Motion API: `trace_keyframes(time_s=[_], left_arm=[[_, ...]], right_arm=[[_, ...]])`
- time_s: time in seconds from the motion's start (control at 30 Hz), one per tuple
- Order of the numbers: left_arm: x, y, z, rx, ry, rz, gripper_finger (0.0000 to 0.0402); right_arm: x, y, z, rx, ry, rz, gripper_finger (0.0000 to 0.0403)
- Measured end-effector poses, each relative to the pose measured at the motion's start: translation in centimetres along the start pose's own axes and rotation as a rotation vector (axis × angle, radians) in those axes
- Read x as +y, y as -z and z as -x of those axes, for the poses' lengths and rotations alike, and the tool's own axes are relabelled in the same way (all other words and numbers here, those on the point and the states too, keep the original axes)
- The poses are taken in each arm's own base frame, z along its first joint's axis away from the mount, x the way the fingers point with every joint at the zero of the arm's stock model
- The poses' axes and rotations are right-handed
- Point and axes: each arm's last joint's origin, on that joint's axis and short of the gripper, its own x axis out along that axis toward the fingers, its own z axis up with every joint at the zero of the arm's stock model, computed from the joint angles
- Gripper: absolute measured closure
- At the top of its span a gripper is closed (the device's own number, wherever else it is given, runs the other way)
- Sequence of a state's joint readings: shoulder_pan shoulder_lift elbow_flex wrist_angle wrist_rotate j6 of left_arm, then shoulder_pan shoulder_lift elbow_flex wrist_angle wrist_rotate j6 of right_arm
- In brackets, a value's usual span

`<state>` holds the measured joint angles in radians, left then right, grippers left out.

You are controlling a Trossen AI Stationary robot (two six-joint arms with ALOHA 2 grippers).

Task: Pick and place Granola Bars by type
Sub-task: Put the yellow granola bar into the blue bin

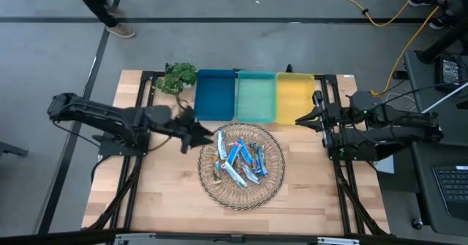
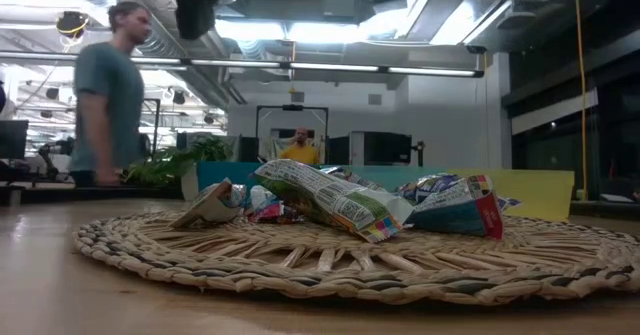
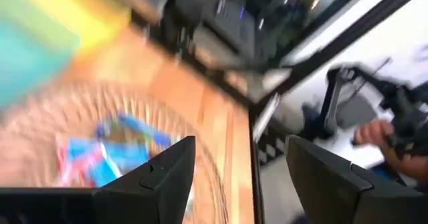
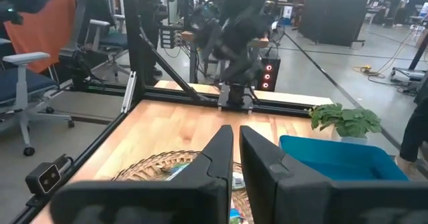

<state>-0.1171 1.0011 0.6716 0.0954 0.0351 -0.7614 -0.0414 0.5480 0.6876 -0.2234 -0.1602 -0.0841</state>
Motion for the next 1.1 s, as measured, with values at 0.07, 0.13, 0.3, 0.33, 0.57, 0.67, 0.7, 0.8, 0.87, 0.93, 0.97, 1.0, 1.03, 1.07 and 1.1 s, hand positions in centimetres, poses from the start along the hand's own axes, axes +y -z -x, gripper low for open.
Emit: trace_keyframes(time_s=[0.07, 0.13, 0.3, 0.33, 0.57, 0.67, 0.7, 0.8, 0.87, 0.93, 0.97, 1.0, 1.03, 1.07, 1.1], left_arm=[[0.1, 1.2, -1.1, 0.078, -0.012, 0.049, 0.0178], [0.1, 2.3, -2.1, 0.134, -0.025, 0.103, 0.0178], [0.3, 5.0, -4.1, 0.245, -0.086, 0.222, 0.0178], [0.3, 5.5, -4.4, 0.263, -0.098, 0.244, 0.0178], [1.7, 8.3, -6.5, 0.359, -0.232, 0.378, 0.0178], [2.5, 9.3, -7.2, 0.386, -0.289, 0.417, 0.0178], [2.7, 9.6, -7.4, 0.392, -0.303, 0.424, 0.0178], [3.4, 10.2, -8.0, 0.406, -0.343, 0.442, 0.0178], [3.9, 10.6, -8.3, 0.410, -0.368, 0.455, 0.0178], [4.3, 10.8, -8.5, 0.413, -0.392, 0.473, 0.0178], [4.6, 11.0, -8.7, 0.415, -0.405, 0.481, 0.0178], [4.8, 11.1, -8.8, 0.414, -0.418, 0.489, 0.0178], [5.0, 11.2, -8.9, 0.414, -0.429, 0.495, 0.0178], [5.3, 11.2, -9.0, 0.414, -0.442, 0.506, 0.0178], [5.5, 11.3, -9.1, 0.413, -0.455, 0.517, 0.0178]], right_arm=[[0.0, 0.0, 0.0, -0.001, 0.000, 0.002, 0.0370], [0.0, 0.0, 0.0, 0.000, 0.000, 0.004, 0.0370], [0.0, 0.2, 0.0, 0.024, -0.002, 0.001, 0.0370], [0.0, 0.3, 0.0, 0.033, -0.003, 0.001, 0.0370], [0.1, 0.7, 0.0, 0.068, -0.007, 0.027, 0.0370], [0.1, 0.7, 0.0, 0.068, -0.007, 0.029, 0.0370], [0.1, 0.7, 0.0, 0.068, -0.007, 0.029, 0.0370], [0.1, 0.7, 0.0, 0.071, -0.007, 0.028, 0.0370], [0.1, 0.8, 0.0, 0.080, -0.008, 0.025, 0.0370], [0.1, 0.9, 0.0, 0.088, -0.009, 0.015, 0.0370], [0.1, 0.9, 0.1, 0.094, -0.009, 0.014, 0.0370], [0.1, 1.0, 0.1, 0.099, -0.010, 0.013, 0.0370], [0.1, 1.0, 0.1, 0.101, -0.010, 0.013, 0.0370], [0.1, 1.0, 0.1, 0.103, -0.010, 0.013, 0.0370], [0.1, 1.0, 0.1, 0.106, -0.011, 0.012, 0.0370]])
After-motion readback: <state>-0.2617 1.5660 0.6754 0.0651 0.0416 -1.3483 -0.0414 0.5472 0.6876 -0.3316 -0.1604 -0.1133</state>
